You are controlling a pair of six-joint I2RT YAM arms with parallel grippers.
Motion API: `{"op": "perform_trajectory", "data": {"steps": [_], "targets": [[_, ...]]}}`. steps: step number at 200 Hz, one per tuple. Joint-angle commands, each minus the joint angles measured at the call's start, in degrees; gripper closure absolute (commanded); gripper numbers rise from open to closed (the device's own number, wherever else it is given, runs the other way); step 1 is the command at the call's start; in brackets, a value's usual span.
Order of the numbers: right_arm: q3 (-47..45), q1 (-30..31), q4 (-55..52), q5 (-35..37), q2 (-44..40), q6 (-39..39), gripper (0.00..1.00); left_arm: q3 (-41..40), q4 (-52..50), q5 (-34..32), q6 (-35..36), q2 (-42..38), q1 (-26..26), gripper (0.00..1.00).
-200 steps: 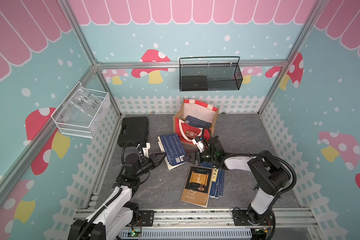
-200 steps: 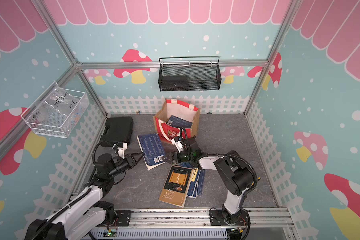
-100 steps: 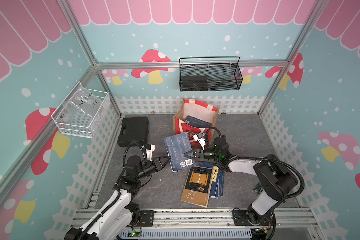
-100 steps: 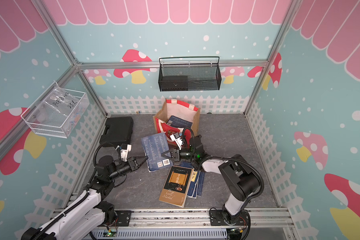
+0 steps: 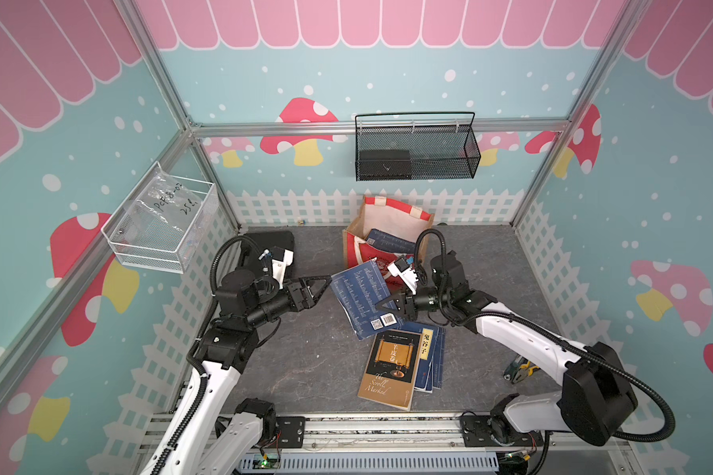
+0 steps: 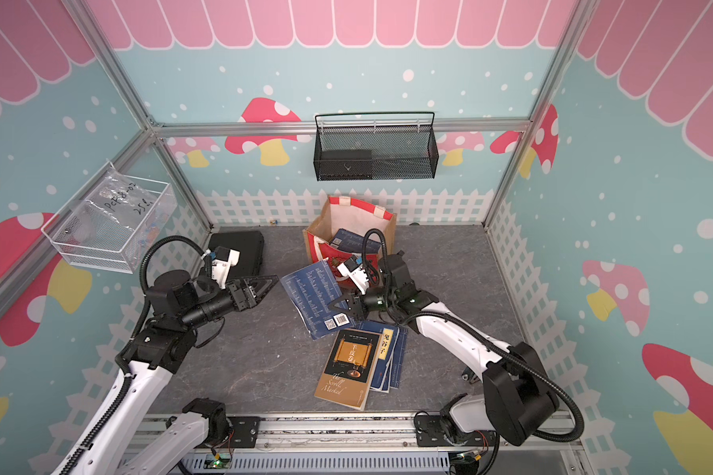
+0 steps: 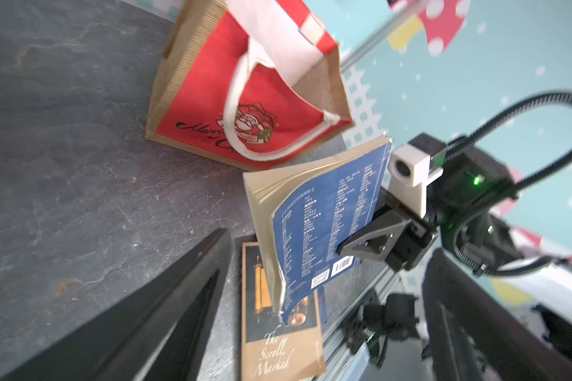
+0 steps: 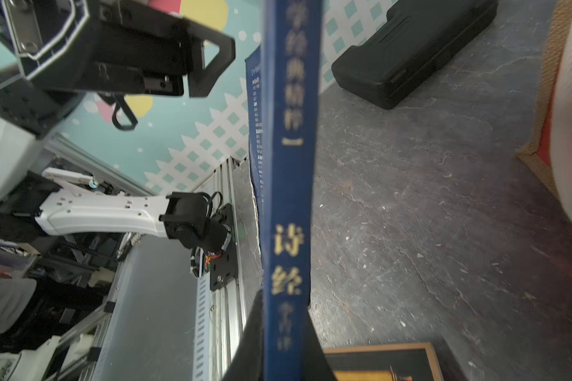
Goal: Put the books into the canvas bag
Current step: Pick up the book from the center of the board.
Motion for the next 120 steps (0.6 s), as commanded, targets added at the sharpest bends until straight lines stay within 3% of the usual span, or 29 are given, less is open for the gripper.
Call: {"op": "perform_trajectory", "data": {"steps": [1,28,65,120], "targets": [[0.08,0.01,-11.22,-3.69,-3.01,-10.24,1.00,3.43,-9.18,10.42,10.29,2.79,-0.20,0.01],[-1.06,0.00,-17.11,-5.88,-6.91,-15.28,1.00,7.54,-15.15,13.79,19.09,5.27,-2.80,0.01],[-1.84,0.88,-20.95,-10.17,-8.87,-19.26,1.00,11.22,-22.73,13.91,27.81,9.47,-12.42,0.01],[-1.69,4.59,-22.01,-12.13,-10.22,-21.68,1.00,15.62,-27.95,4.07,33.01,13.94,-20.16,0.03]]}}
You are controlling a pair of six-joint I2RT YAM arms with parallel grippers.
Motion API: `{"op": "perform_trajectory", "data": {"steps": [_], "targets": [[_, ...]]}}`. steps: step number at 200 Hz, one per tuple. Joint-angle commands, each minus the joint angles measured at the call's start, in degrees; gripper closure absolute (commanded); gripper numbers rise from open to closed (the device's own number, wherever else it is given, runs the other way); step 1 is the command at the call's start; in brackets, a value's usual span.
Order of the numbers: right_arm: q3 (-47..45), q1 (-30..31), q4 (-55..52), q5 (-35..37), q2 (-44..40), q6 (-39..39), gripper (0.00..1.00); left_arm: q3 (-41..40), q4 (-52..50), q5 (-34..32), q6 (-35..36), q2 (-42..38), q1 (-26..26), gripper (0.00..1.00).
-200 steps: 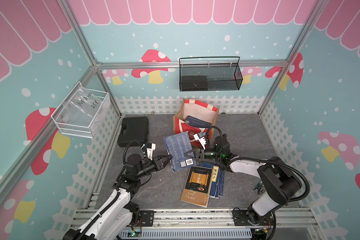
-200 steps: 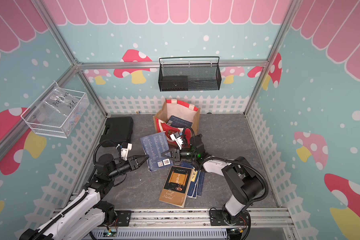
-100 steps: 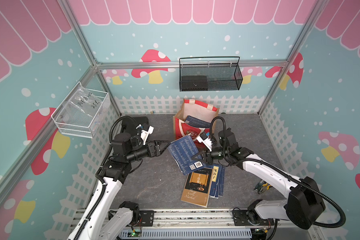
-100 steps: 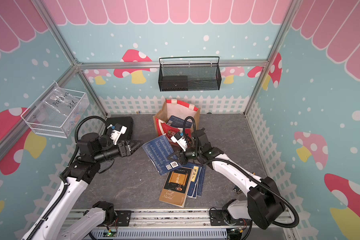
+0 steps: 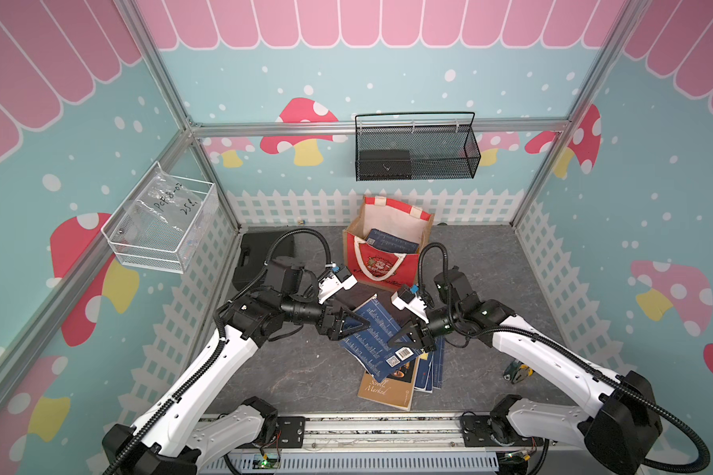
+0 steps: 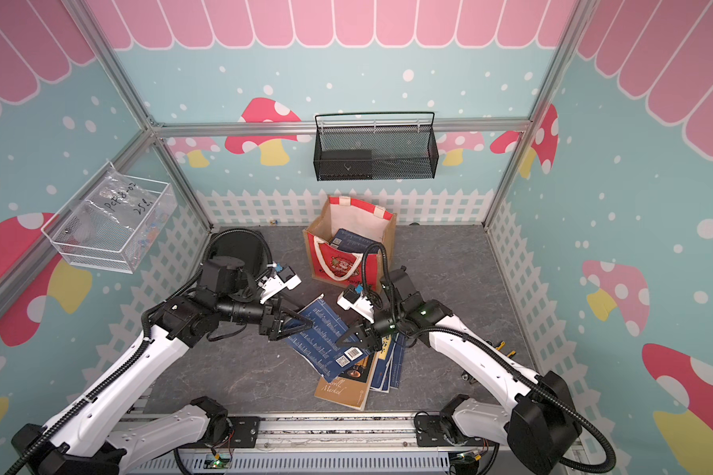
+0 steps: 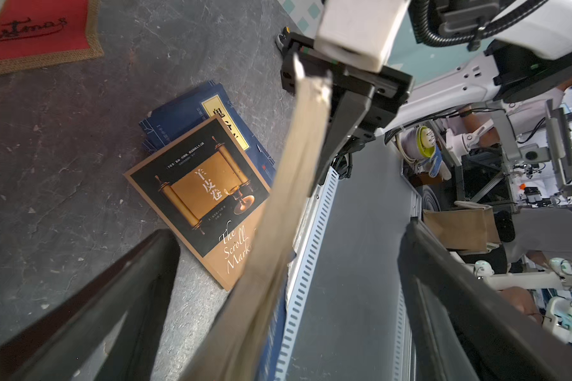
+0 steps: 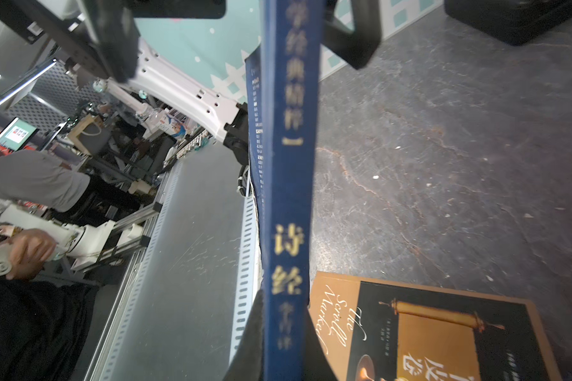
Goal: Put the books into the canvas bag
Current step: Pick up the book from the center of the board.
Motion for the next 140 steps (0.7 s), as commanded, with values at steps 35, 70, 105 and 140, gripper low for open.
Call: {"op": "perform_trajectory", "data": {"steps": [35,70,105,140], "targets": [[0.02,0.62,-0.83,-2.05,-3.16,-3.37,1.00,4.83,-7.39,-1.68,8.70,3.40,-3.90,0.49],[1.15,0.41,-0.83,0.75,-2.81,-2.79,0.98,5.29,-7.60,-1.31,8.73,3.95,-4.73,1.00],[0.24,-1.09,3.11,3.26,-5.39,-0.54,0.58,3.66,-1.80,-8.14,5.65,-0.08,-3.79,1.00],[-5.65,-2.45,16.91,9.61,-11.94,8.45,0.26,-4.91,18.96,-2.85,-10.01,-5.90,5.97,1.00]]}}
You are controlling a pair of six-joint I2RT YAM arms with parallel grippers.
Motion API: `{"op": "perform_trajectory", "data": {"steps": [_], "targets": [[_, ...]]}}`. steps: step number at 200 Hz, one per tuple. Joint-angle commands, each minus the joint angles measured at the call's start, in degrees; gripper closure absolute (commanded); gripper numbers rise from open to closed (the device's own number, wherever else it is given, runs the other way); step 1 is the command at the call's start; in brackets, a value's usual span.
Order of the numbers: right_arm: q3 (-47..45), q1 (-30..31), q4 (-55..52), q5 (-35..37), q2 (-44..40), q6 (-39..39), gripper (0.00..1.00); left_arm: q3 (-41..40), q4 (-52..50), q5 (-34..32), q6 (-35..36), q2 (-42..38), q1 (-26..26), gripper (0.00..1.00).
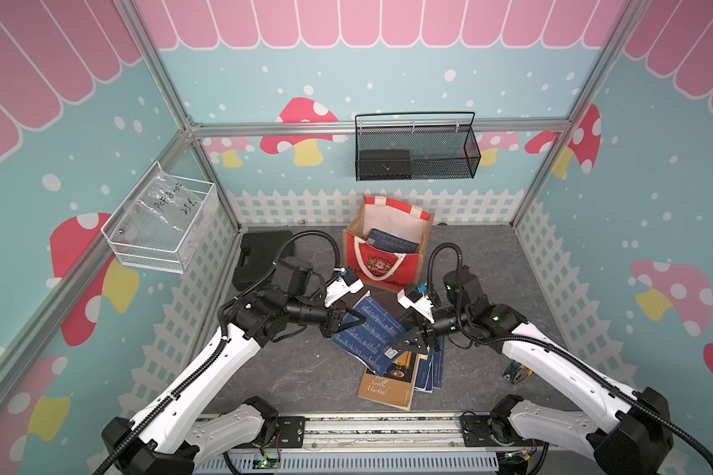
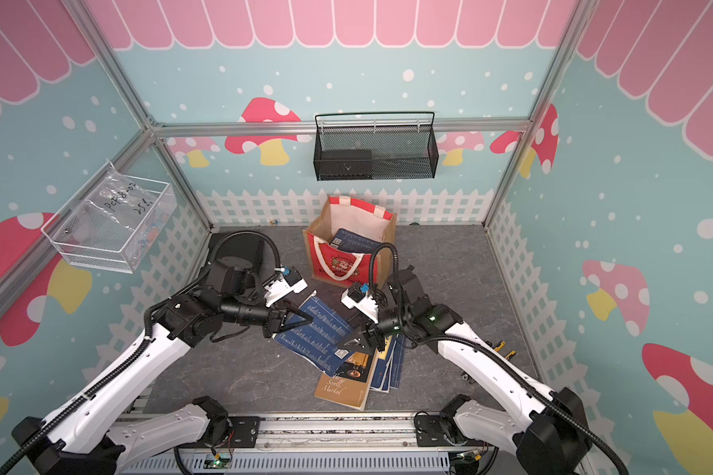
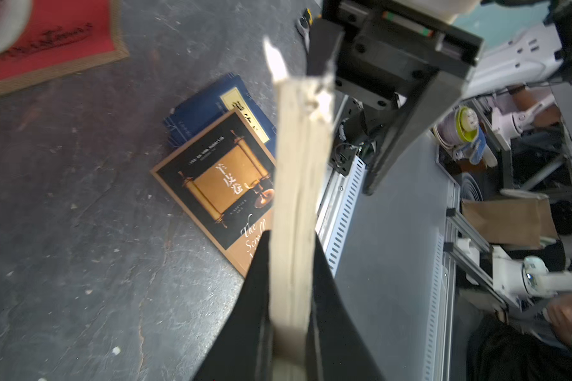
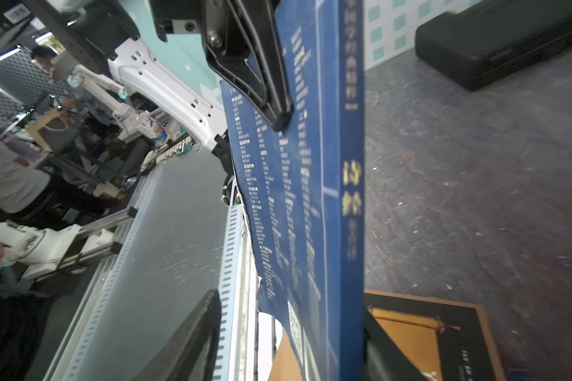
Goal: Put the books into the canvas bag
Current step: Pick up the book from the center of the board.
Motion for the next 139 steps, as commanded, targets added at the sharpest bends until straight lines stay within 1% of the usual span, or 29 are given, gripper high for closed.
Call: {"op": "perform_trajectory", "data": {"steps": [1,11,16,31,54,77,85,99,114,127,139], "targets": [[-3.53,-0.75,10.75,4.13,-4.32,5.90,0.26,-4.23,17.29,3.20,-11.13,-3.27,6.48,1.00],[-5.19,-1.13,14.37,6.70,-5.24,8.65,0.25,-6.84,24.89,7.23,-16.94,-3.84,8.79,1.00],[-5.83,-1.33,15.68,8.78,-5.56,9.95,0.23,-8.09,28.84,8.47,-19.75,-4.03,9.49,1.00],[-7.89,-1.78,21.22,12.15,-5.72,14.28,0.22,-12.04,40.45,11.76,-29.05,-4.33,10.97,1.00],[-9.68,-2.01,29.27,13.40,-4.71,19.85,0.21,-16.60,56.31,13.32,-40.03,-2.94,11.96,1.00],[-9.44,-2.09,32.67,14.27,-2.29,21.31,0.21,-20.59,72.53,13.08,-50.48,-1.49,12.80,1.00],[-9.45,-2.13,33.72,14.56,-1.36,21.65,0.21,-21.13,75.87,12.99,-52.40,-0.70,12.89,1.00],[-9.48,-2.31,35.75,14.31,-0.10,22.67,0.22,-21.56,78.88,12.86,-54.41,0.50,12.89,1.00],[-9.48,-2.42,38.88,13.11,0.81,24.64,0.30,-22.06,80.72,12.88,-55.27,1.29,12.86,1.00],[-8.98,-2.52,40.96,12.46,1.52,26.84,0.46,-22.29,80.09,12.85,-54.49,1.58,12.90,1.00],[-8.19,-2.72,42.01,11.41,2.04,28.60,0.58,-22.30,77.38,12.35,-52.65,1.58,12.90,1.00]]}}
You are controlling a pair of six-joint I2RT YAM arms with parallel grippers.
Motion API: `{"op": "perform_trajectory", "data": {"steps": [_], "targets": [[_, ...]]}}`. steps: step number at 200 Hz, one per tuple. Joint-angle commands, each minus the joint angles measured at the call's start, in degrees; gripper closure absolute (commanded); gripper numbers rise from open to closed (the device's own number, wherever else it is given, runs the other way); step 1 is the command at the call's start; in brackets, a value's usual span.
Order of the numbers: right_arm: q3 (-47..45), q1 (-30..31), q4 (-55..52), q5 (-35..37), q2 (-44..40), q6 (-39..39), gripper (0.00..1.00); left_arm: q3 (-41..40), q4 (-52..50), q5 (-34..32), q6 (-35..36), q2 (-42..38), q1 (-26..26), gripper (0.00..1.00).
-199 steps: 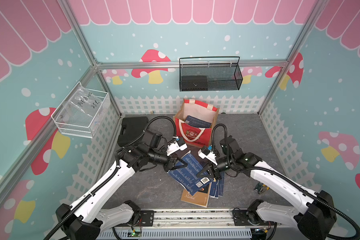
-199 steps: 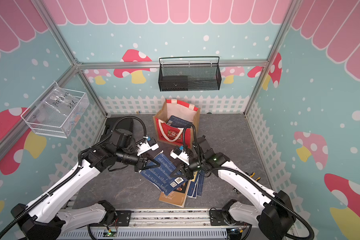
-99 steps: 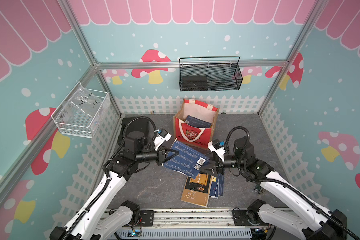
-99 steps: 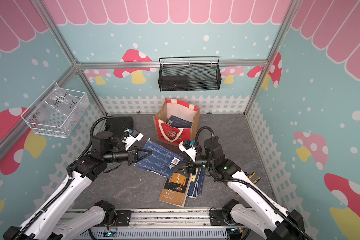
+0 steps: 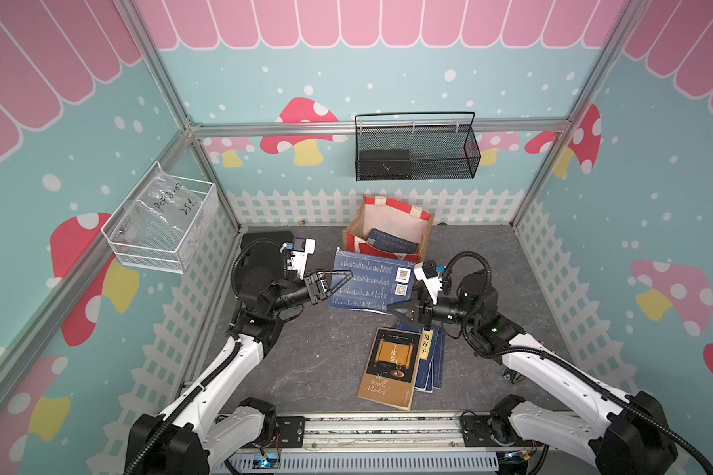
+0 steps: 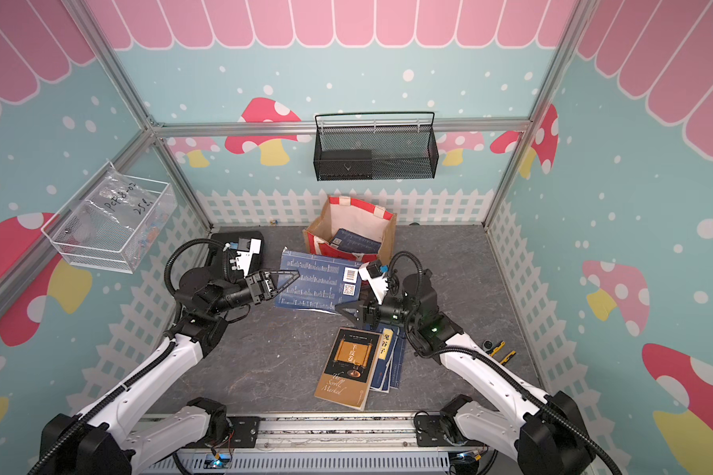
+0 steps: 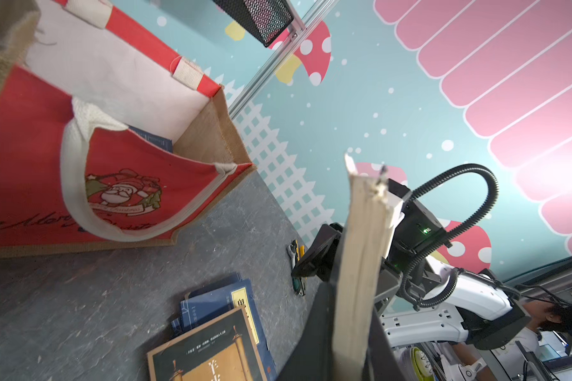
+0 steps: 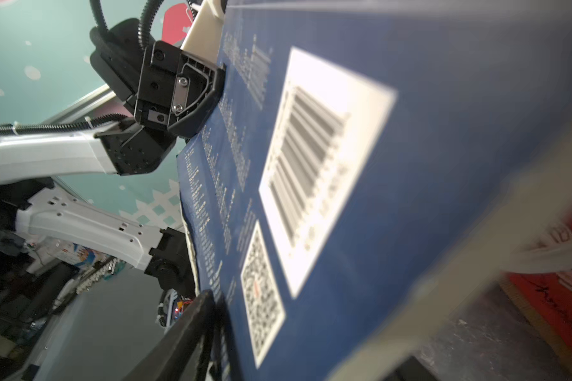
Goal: Put the books into the canvas bag
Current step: Pick up the book from the center of the board, then place the book in the canvas bag.
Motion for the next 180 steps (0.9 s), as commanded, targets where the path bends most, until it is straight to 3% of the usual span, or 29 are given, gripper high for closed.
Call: {"op": "perform_trajectory", "data": {"steps": [1,24,42,51,73,86,125,150,180], "targets": [[1.13,-0.62,6.36,-1.64,0.81,5.06,0.59,-0.55,5.09,0.49,-1.87,-0.15,0.26,1.00],[2.50,-1.71,6.99,-2.69,1.75,9.33,0.86,-0.35,-0.85,-1.04,2.21,-0.43,0.26,1.00],[3.64,-3.36,6.64,-3.50,2.19,13.05,0.94,0.43,-5.33,-1.72,4.87,-0.46,0.35,1.00],[4.50,-4.55,6.33,-3.97,2.21,14.73,1.00,1.25,-8.37,-1.78,6.57,-0.38,0.50,0.84],[8.26,-8.90,3.67,-5.41,2.87,18.03,1.00,3.77,-18.24,-1.86,11.84,-0.84,1.57,0.37],[11.88,-12.04,0.72,-6.23,4.39,19.75,1.00,5.23,-24.83,-3.20,15.41,-1.86,2.73,0.25],[26.93,-18.75,-12.60,-7.95,13.70,19.77,1.00,7.77,-36.49,-3.69,21.86,-5.70,7.25,0.18],[38.56,-19.90,-24.02,-5.01,21.17,16.74,1.00,9.20,-44.34,-4.98,27.40,-7.29,7.73,0.18],[50.72,-19.99,-36.38,-2.40,30.45,13.03,1.00,8.94,-45.35,-5.81,28.20,-8.36,7.74,0.18]]}}
